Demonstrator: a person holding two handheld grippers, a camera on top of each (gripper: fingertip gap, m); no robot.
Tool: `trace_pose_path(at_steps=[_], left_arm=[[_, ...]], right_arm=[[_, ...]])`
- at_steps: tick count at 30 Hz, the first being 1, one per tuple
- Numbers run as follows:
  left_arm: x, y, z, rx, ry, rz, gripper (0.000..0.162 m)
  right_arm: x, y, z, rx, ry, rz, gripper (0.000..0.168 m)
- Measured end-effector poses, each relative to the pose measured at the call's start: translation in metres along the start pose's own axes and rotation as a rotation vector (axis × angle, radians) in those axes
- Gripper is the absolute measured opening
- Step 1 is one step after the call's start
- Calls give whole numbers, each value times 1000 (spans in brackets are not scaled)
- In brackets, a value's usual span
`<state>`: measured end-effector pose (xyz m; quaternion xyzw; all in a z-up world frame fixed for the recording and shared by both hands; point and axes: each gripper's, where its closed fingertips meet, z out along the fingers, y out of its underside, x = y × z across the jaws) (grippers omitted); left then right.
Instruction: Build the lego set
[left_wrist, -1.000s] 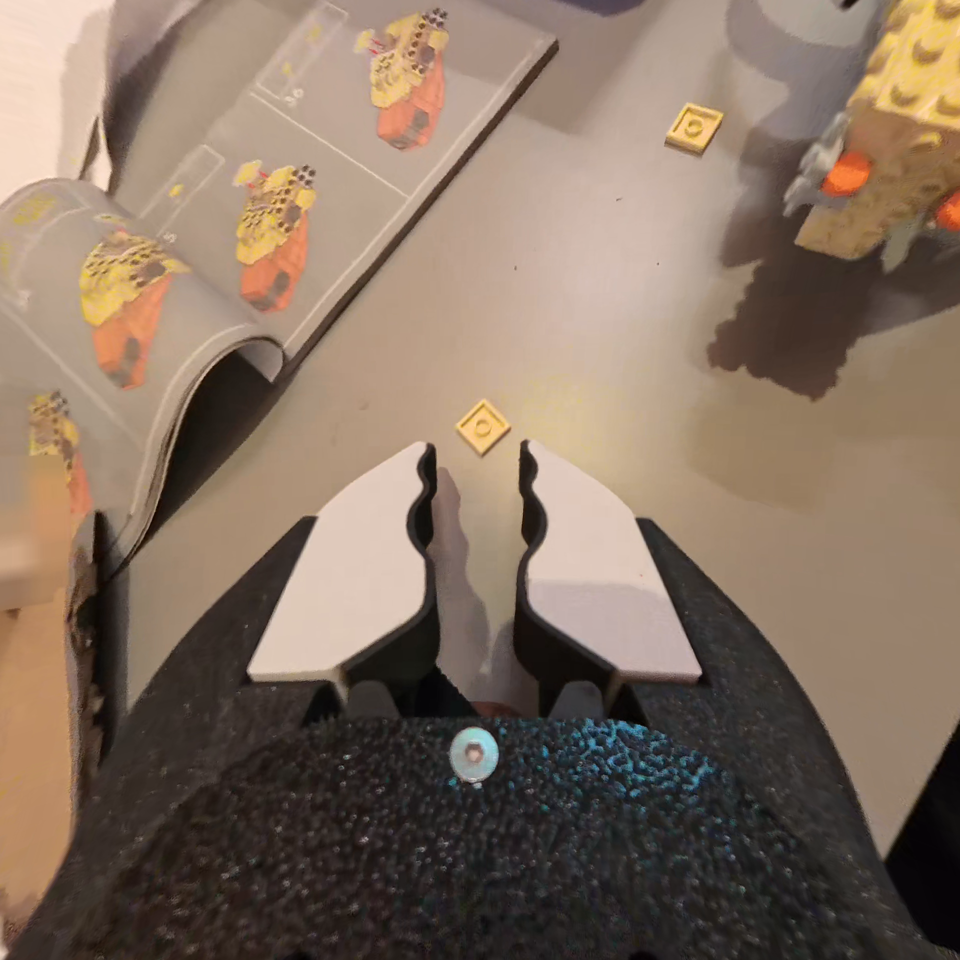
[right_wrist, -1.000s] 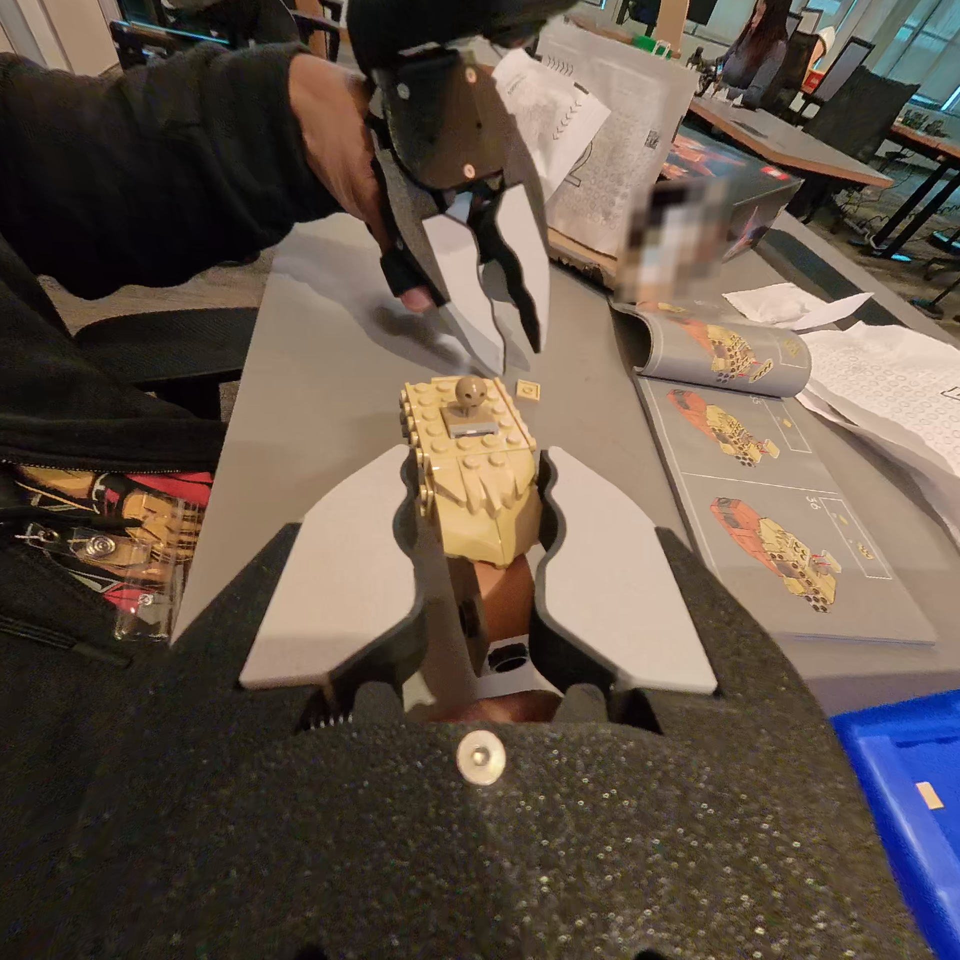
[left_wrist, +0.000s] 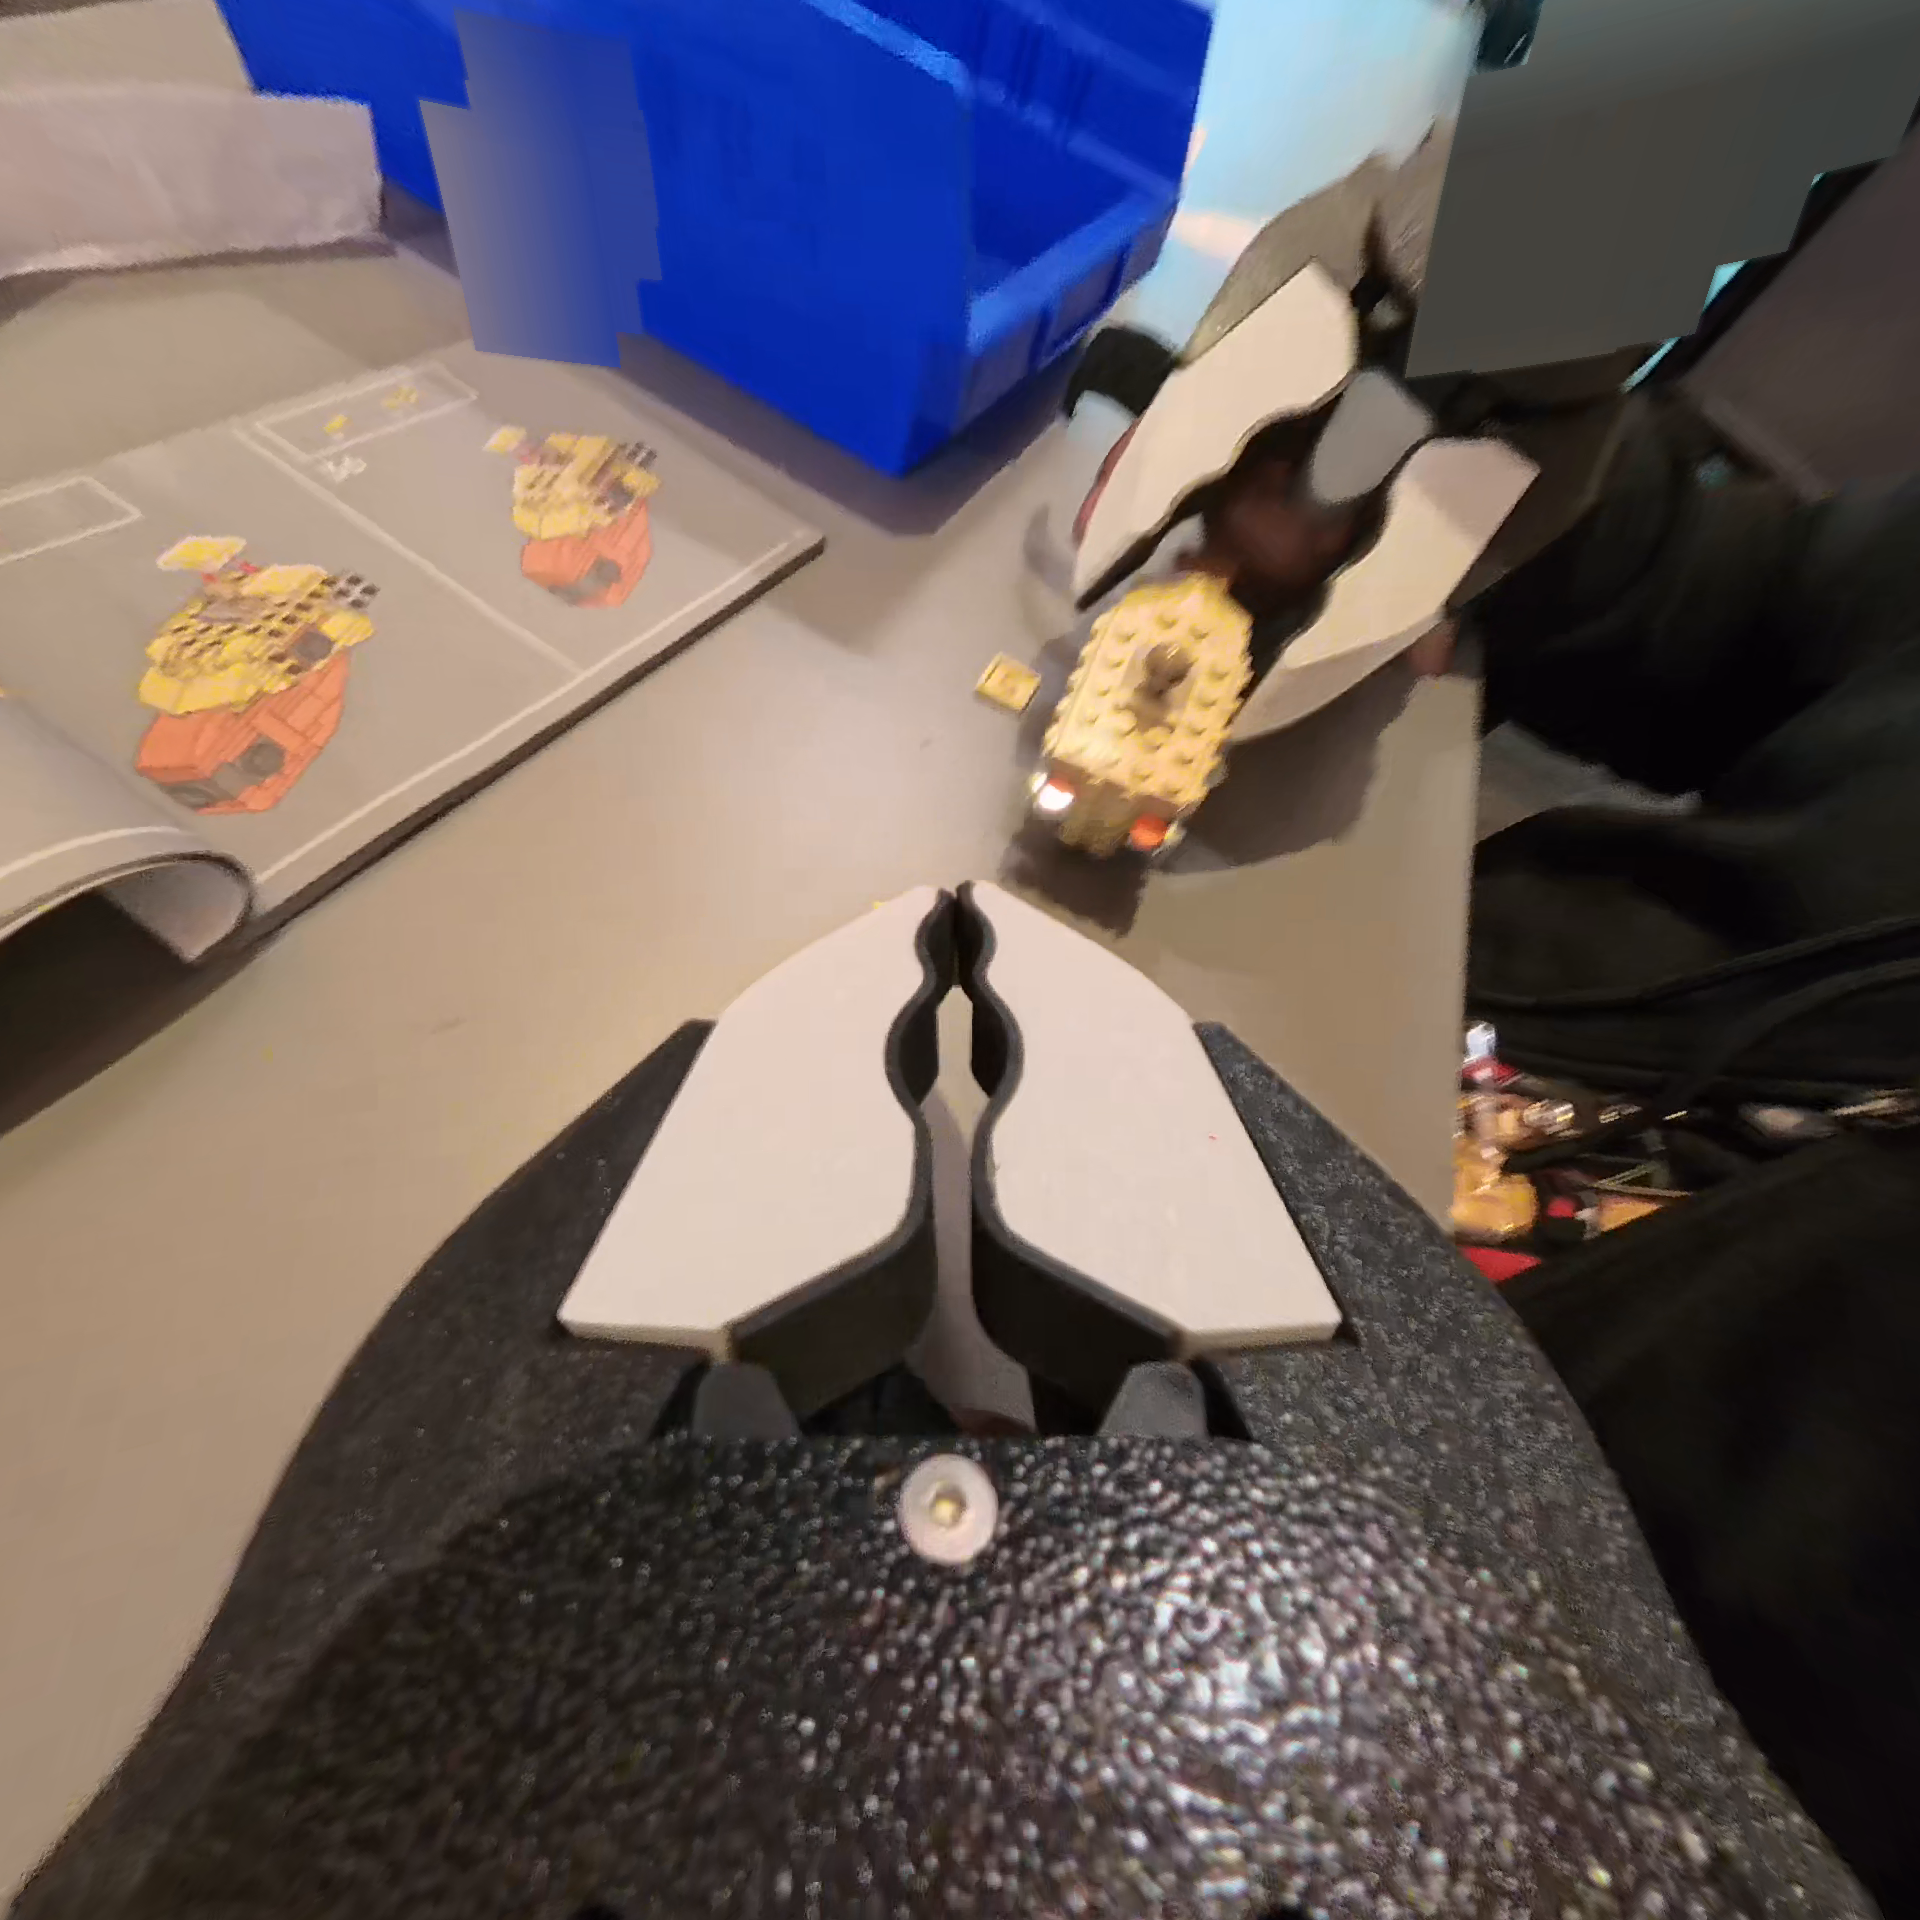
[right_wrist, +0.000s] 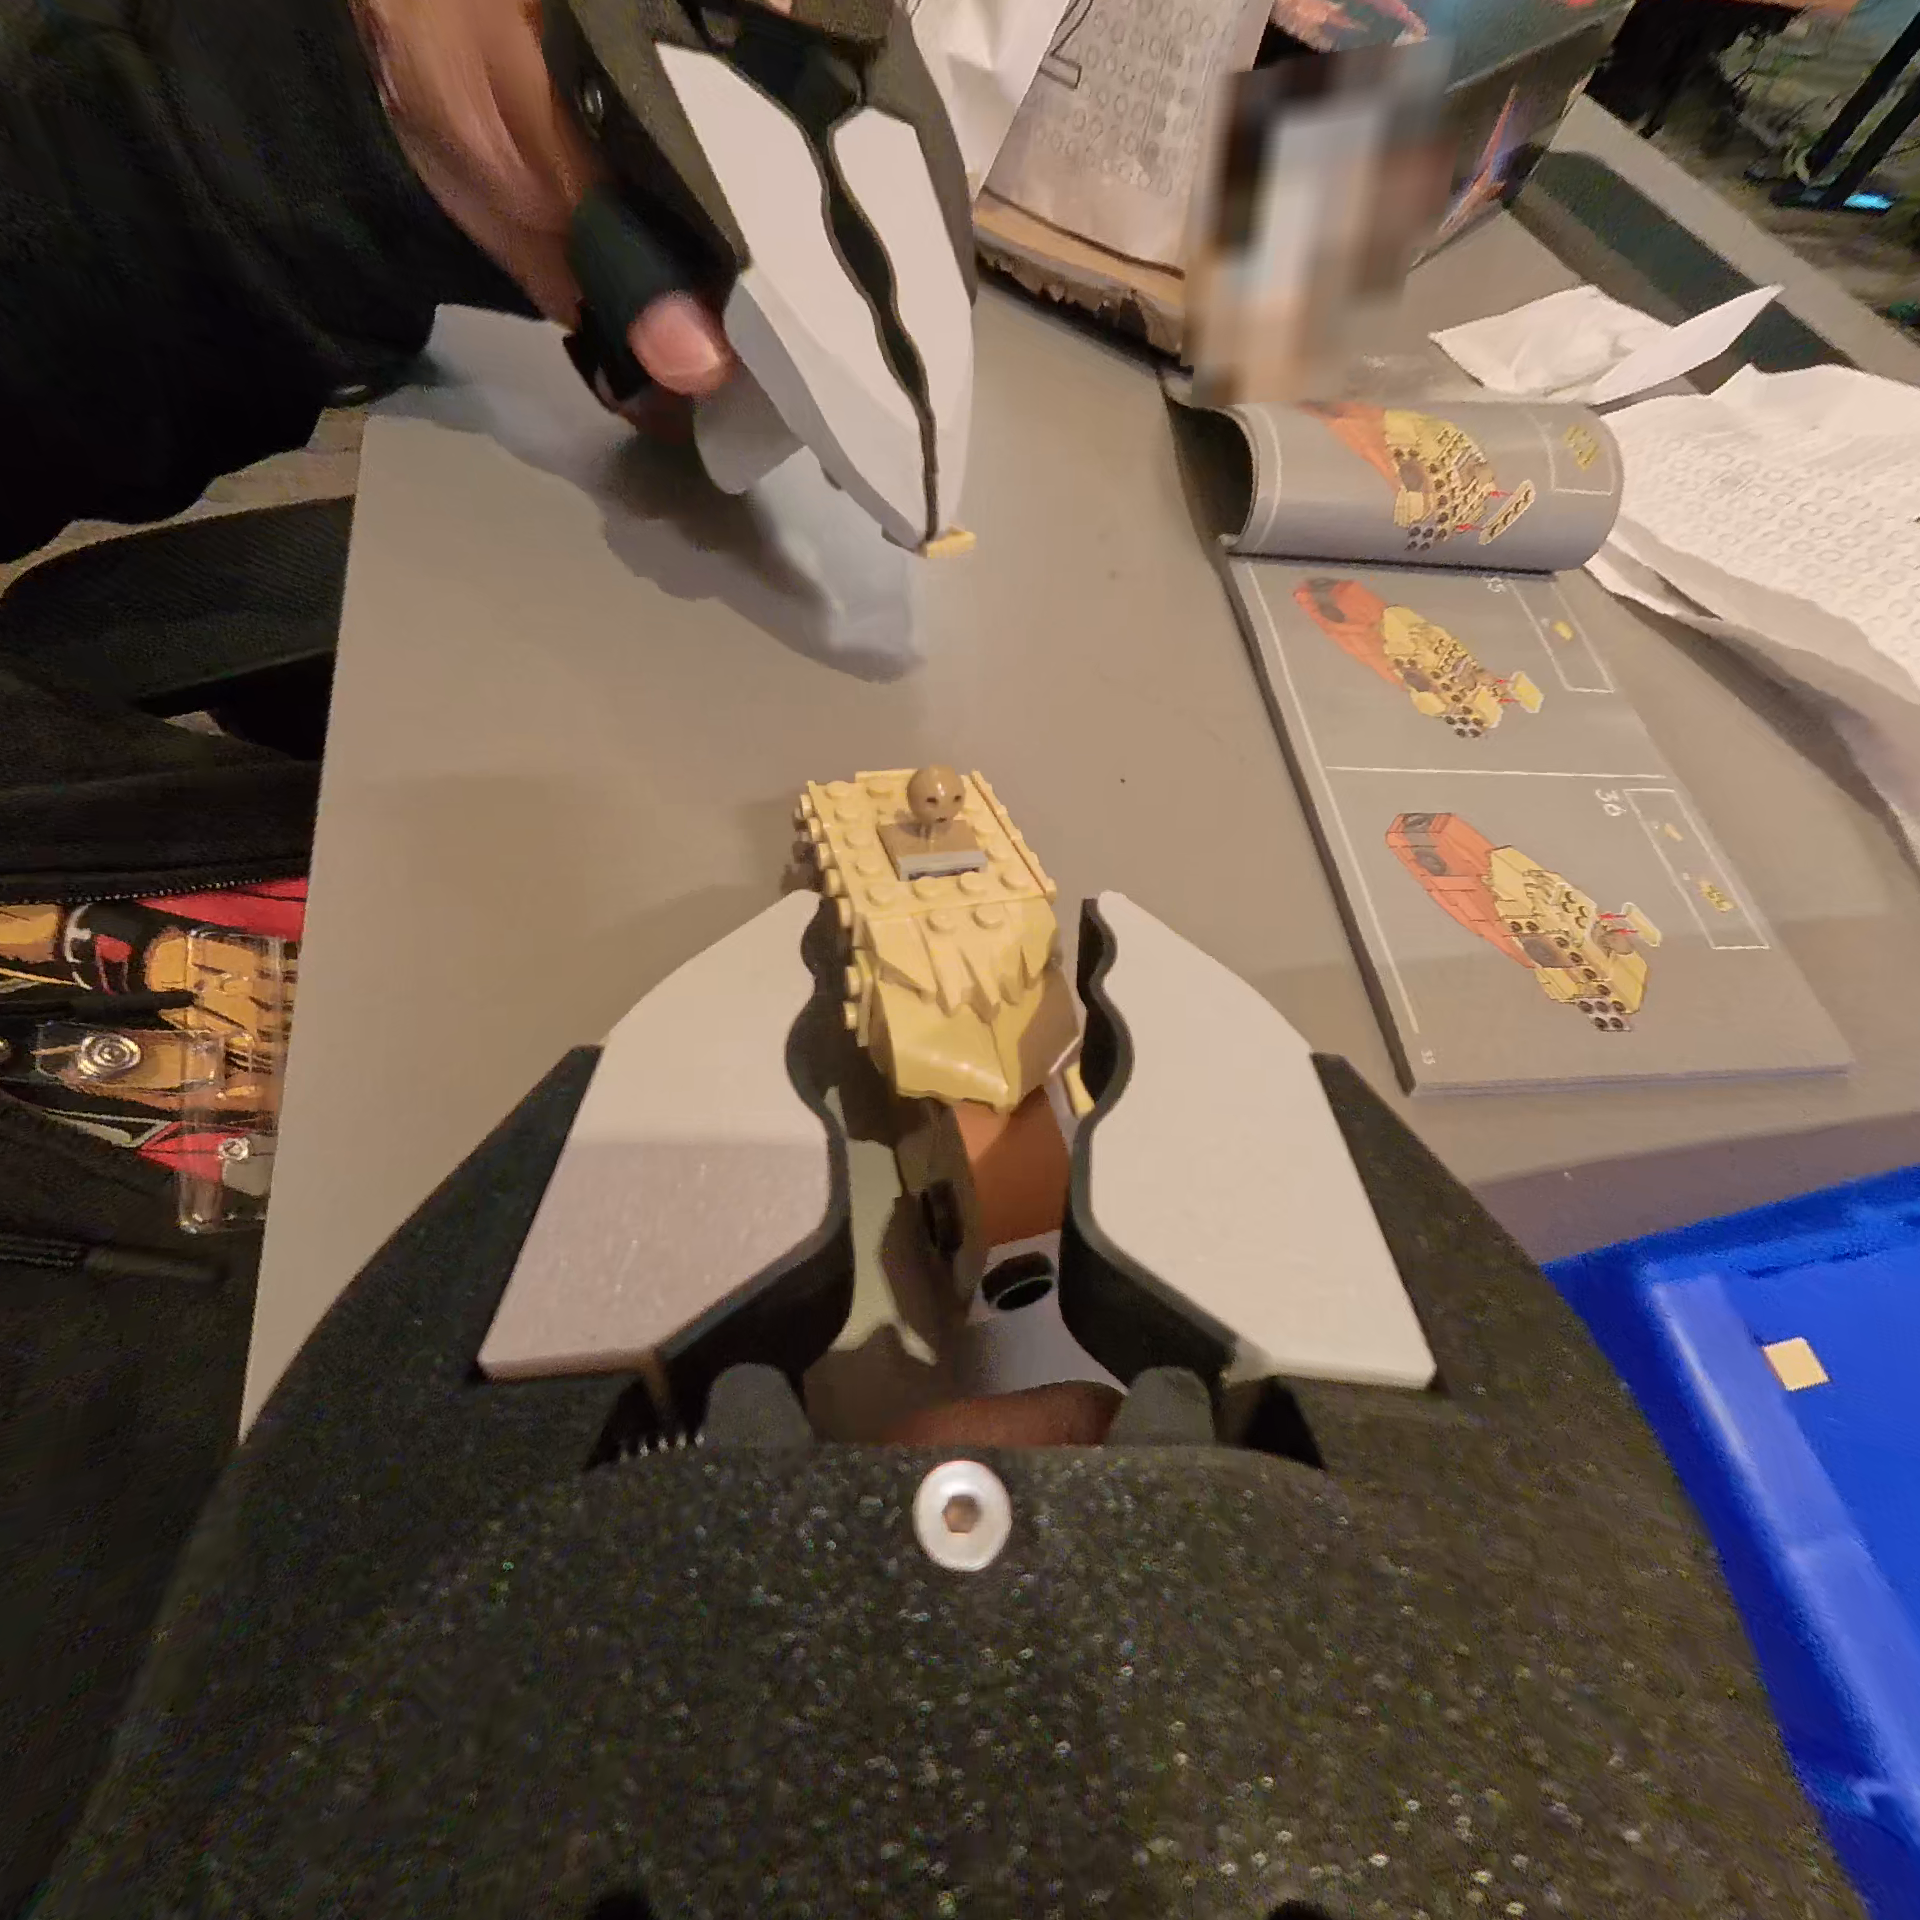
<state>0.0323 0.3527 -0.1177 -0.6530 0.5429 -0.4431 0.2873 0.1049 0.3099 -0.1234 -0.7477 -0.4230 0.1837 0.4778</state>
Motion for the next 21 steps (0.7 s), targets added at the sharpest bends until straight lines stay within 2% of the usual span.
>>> trace_pose_path(at_steps=[7,11,15,21], left_arm=[[32,-47,8,295,258,-220,0],[45,-62,21,392,337,-279,0],[61,-78,20,509,421,-255,0],[70,-86,14,598,461,-198,0]], right_arm=[[5,-37,-17,213,53,-27,44],[3,-43,-10,215,54,-12,46],[-3,-49,-3,227,15,55,47],[-12,-70,-11,349,-113,239,44]])
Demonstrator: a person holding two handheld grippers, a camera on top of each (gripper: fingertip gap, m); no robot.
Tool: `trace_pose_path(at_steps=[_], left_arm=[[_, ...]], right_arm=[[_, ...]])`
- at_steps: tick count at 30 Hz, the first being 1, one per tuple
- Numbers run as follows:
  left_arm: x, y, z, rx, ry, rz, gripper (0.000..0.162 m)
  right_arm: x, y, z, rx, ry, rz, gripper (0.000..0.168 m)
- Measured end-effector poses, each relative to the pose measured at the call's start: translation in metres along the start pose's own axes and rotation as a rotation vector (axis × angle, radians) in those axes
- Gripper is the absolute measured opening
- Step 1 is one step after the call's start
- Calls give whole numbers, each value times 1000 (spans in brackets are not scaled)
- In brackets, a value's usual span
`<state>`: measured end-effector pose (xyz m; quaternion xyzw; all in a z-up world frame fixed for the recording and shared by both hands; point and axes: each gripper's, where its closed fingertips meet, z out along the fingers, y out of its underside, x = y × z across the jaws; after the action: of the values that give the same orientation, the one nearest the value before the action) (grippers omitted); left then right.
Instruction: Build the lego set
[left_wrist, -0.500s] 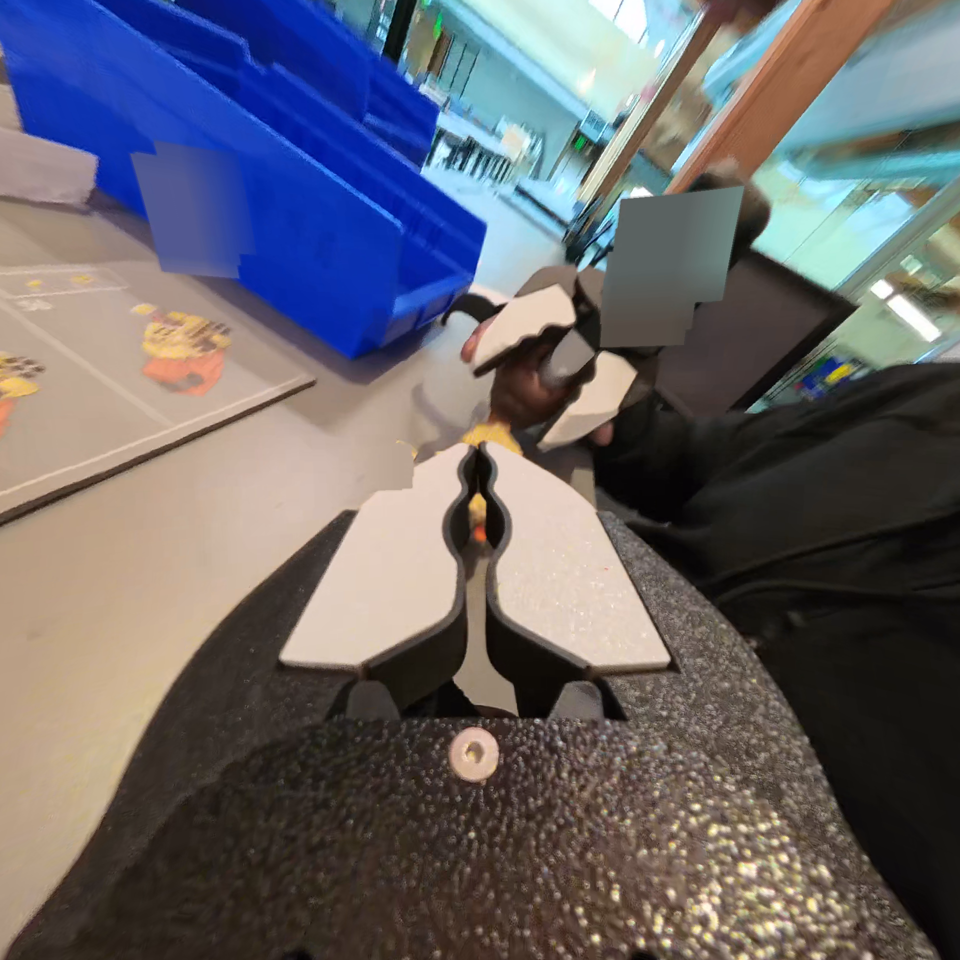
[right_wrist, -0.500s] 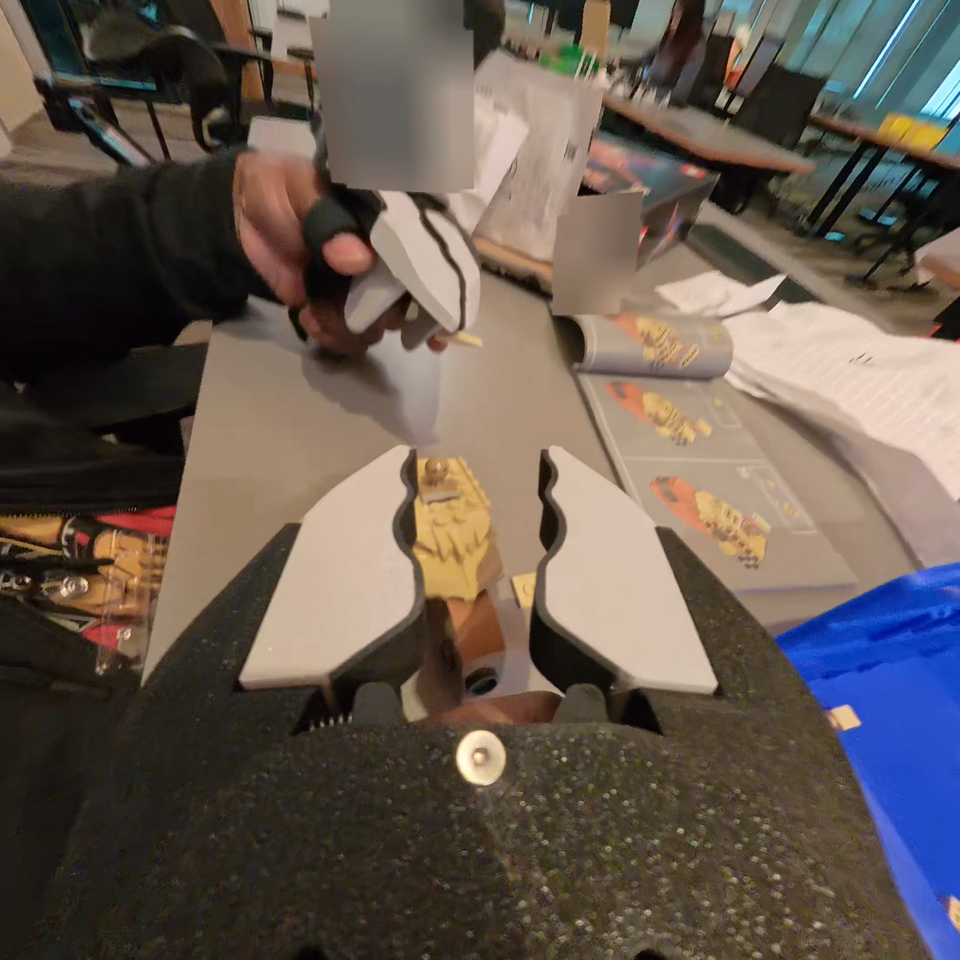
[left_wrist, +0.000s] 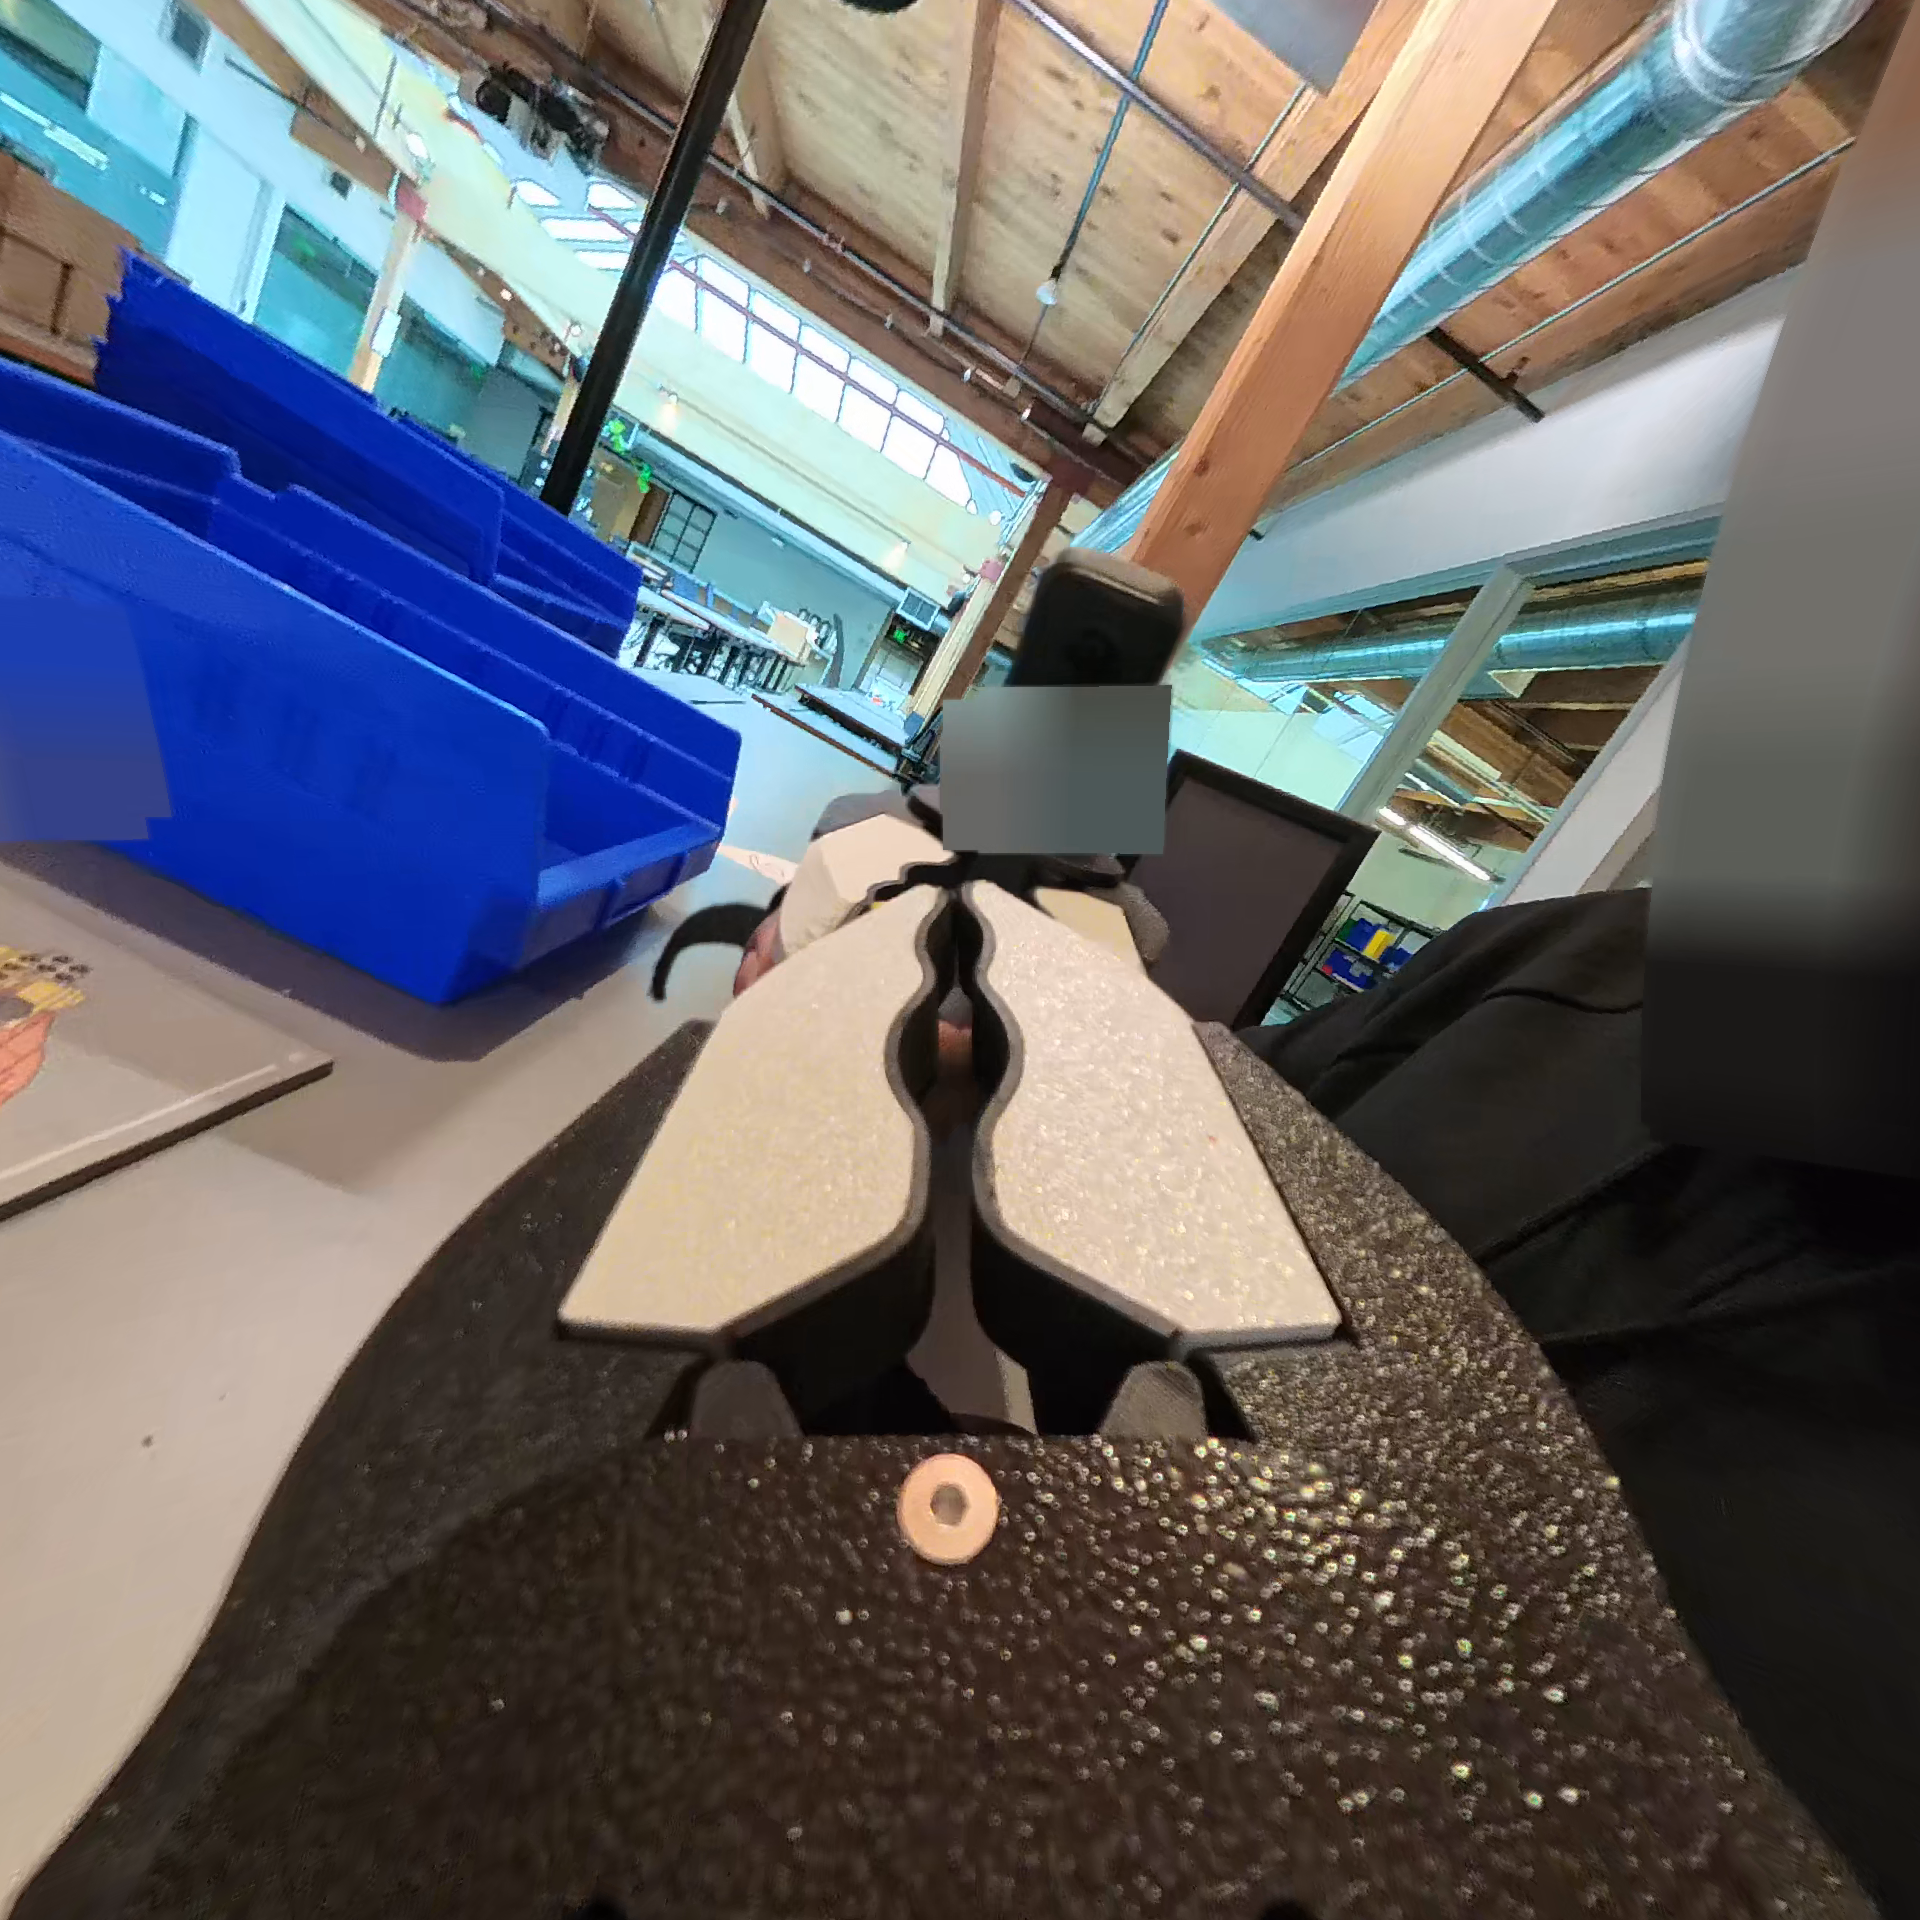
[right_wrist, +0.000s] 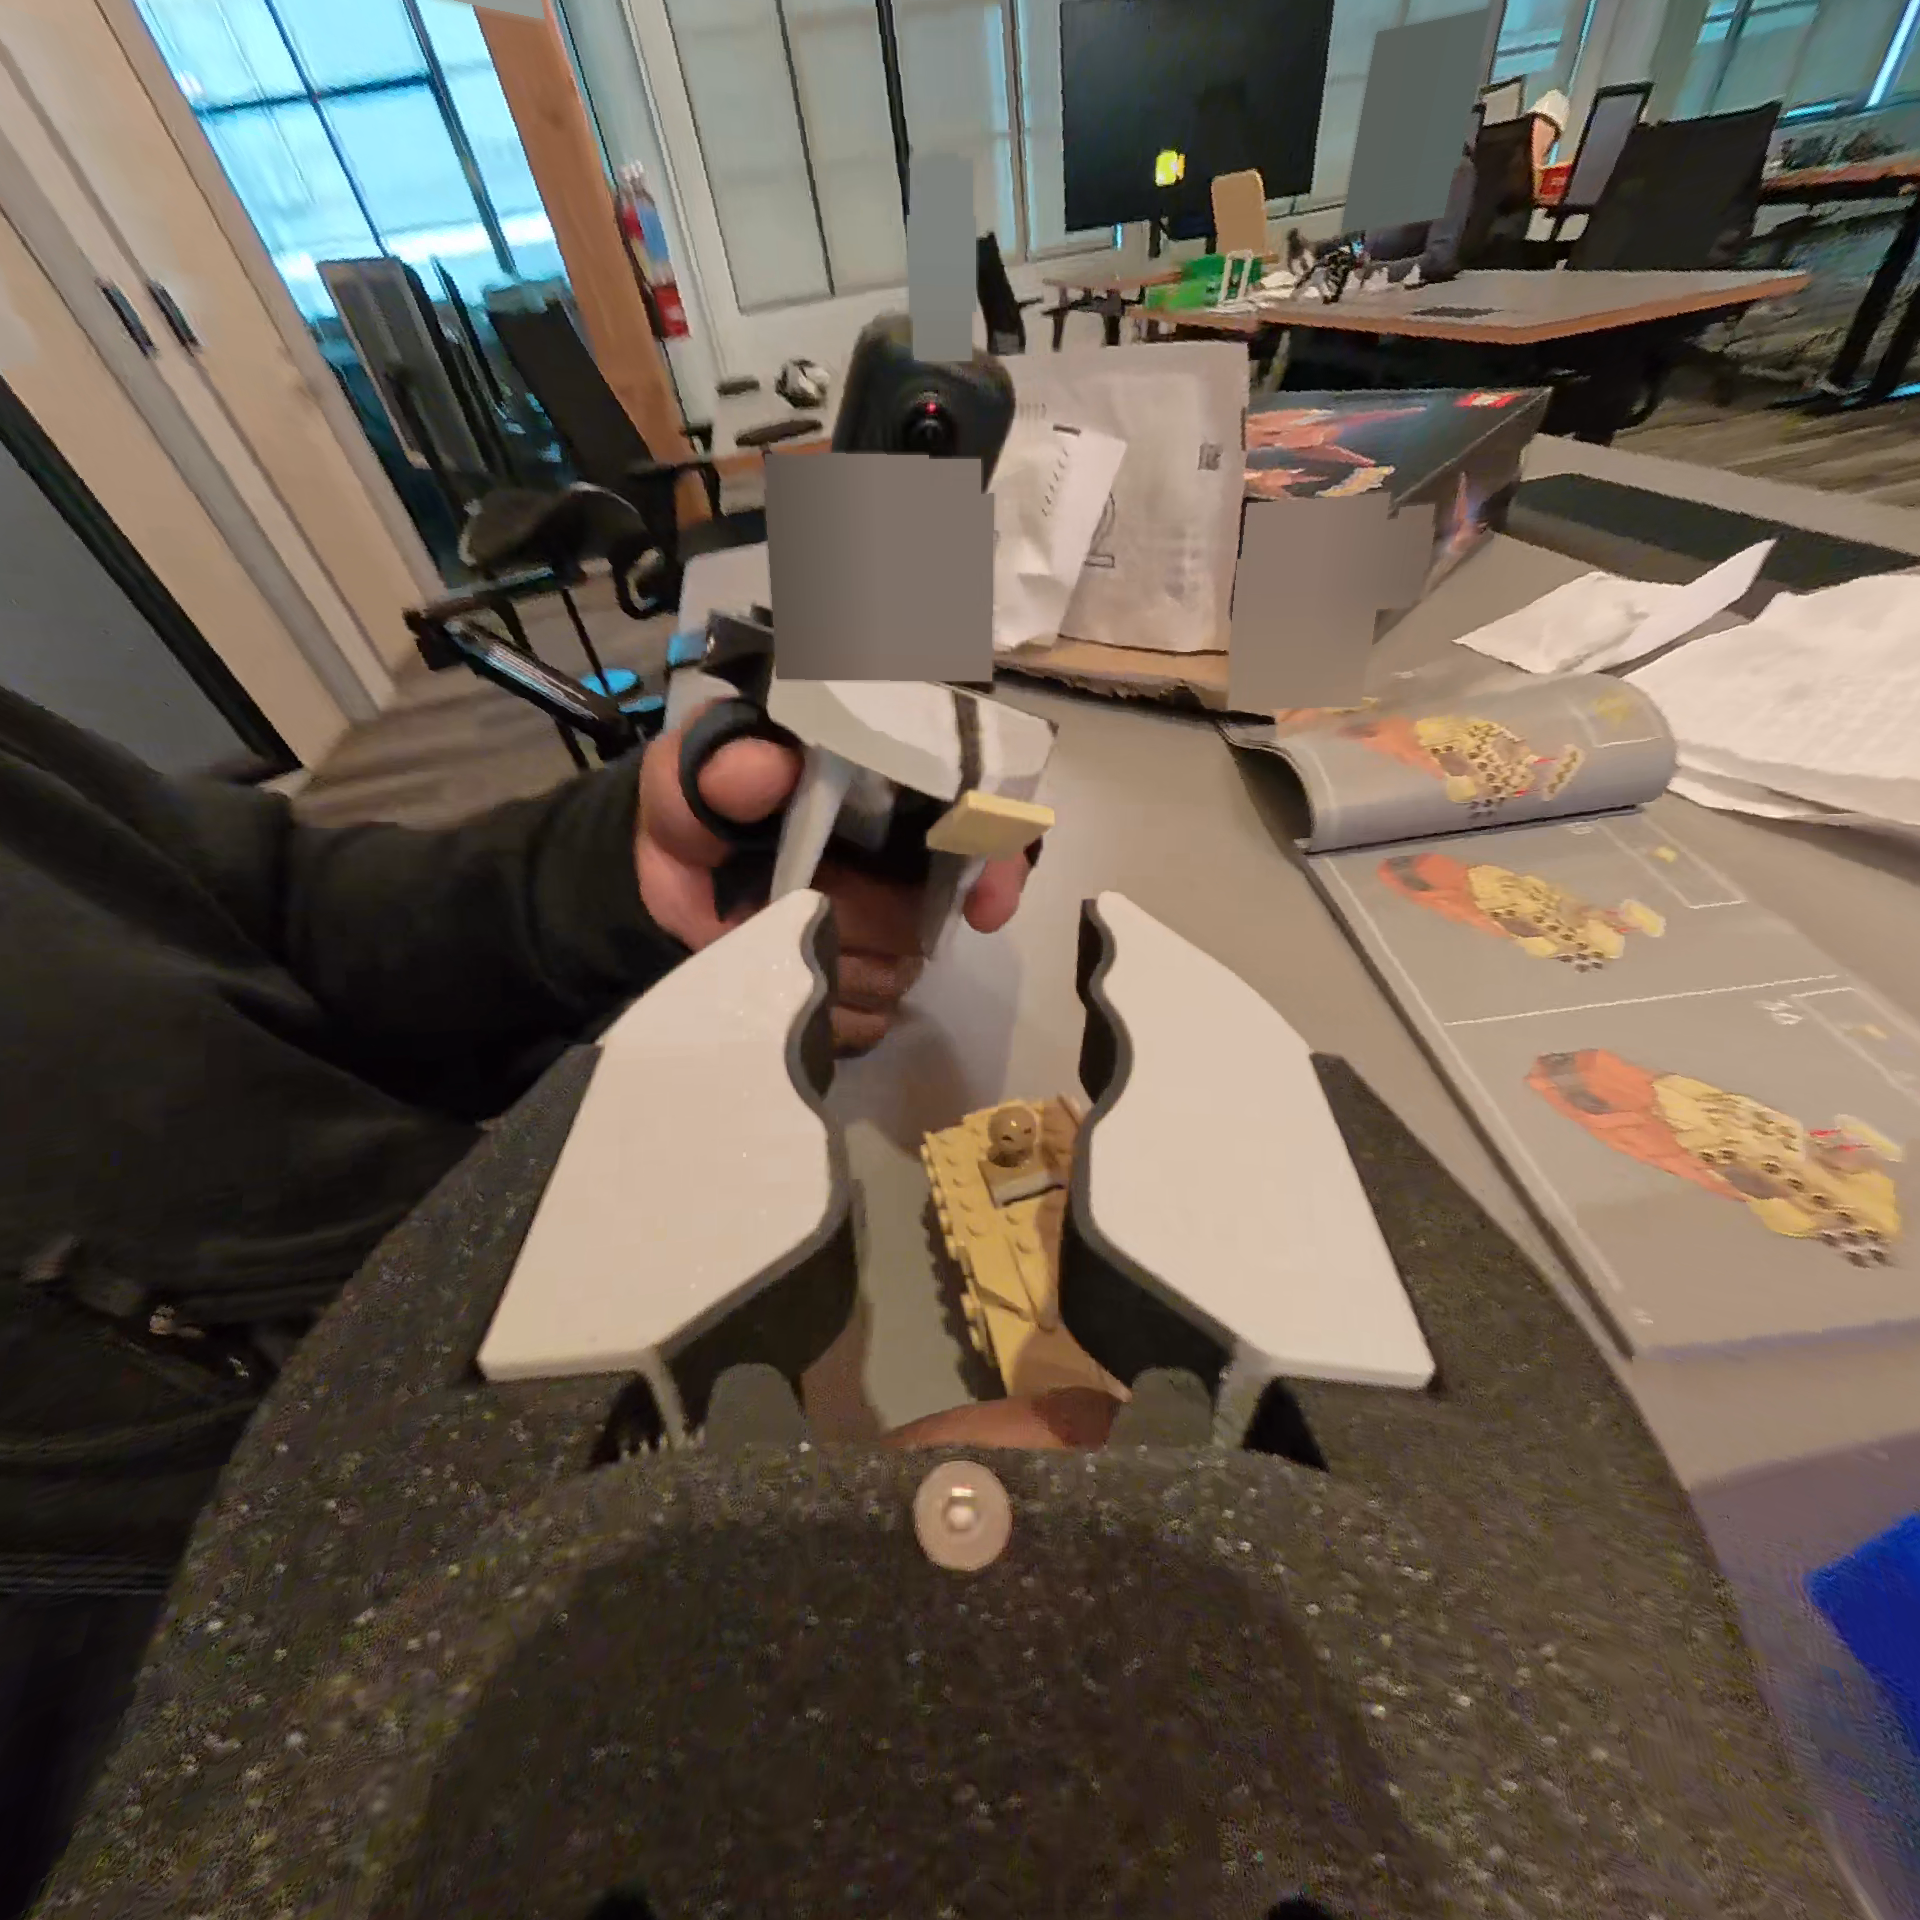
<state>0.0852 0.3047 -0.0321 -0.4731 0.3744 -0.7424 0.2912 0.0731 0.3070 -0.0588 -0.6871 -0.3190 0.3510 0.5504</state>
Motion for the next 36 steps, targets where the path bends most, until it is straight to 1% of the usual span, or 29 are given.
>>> trace_pose_path(at_steps=[4,8,12,13,14,20,22,24,25,27,29,32,36], left_arm=[[6,-1,0,13,28,32,0],[12,3,3,1,59,49,0],[16,5,4,-6,75,69,0],[17,5,4,-3,76,72,0],[17,5,3,1,76,74,0],[17,11,0,-50,45,114,0],[14,13,-4,-88,-6,158,0],[6,11,-11,-140,-114,220,4],[1,11,-14,-190,-189,257,6],[-7,16,-20,-347,-333,314,9],[-8,22,-21,-492,-429,365,14],[-5,22,-14,-571,-493,436,14],[-11,26,-13,-636,-535,420,11]], right_arm=[[-4,-4,2,34,-47,78,44],[-7,-8,4,53,-67,105,42],[-9,-11,4,79,-76,121,28],[-10,-13,3,87,-81,119,20],[-11,-14,2,92,-86,112,16],[-12,-8,2,37,-46,18,16],[-9,-3,2,-10,-8,-32,16],[-3,3,1,-79,54,-104,16],[1,6,0,-119,87,-144,16],[6,11,-1,-194,149,-221,16],[10,15,-1,-272,199,-296,16],[12,21,0,-372,259,-395,16],[12,27,1,-443,298,-463,16]])
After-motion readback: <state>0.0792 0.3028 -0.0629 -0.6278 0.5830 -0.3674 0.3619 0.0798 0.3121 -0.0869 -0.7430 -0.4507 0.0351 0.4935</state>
